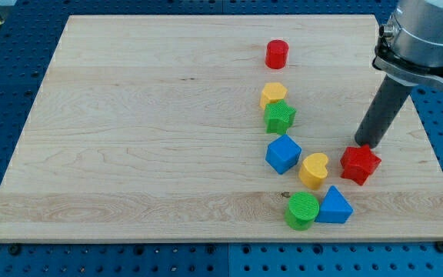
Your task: Separate blue triangle from green circle
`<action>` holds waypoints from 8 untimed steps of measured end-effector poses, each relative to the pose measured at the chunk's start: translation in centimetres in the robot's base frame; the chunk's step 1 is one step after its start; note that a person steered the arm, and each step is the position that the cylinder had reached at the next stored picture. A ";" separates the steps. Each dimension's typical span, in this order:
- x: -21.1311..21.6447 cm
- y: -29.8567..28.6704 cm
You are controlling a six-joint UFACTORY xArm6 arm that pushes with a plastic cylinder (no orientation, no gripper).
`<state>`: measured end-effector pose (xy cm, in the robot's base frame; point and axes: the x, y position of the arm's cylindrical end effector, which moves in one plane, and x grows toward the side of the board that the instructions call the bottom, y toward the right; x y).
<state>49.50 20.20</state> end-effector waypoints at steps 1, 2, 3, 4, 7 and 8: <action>0.0 0.0; 0.1 1.5; 0.1 2.9; 1.4 5.2; 11.5 7.9; 12.2 6.6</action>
<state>61.71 26.76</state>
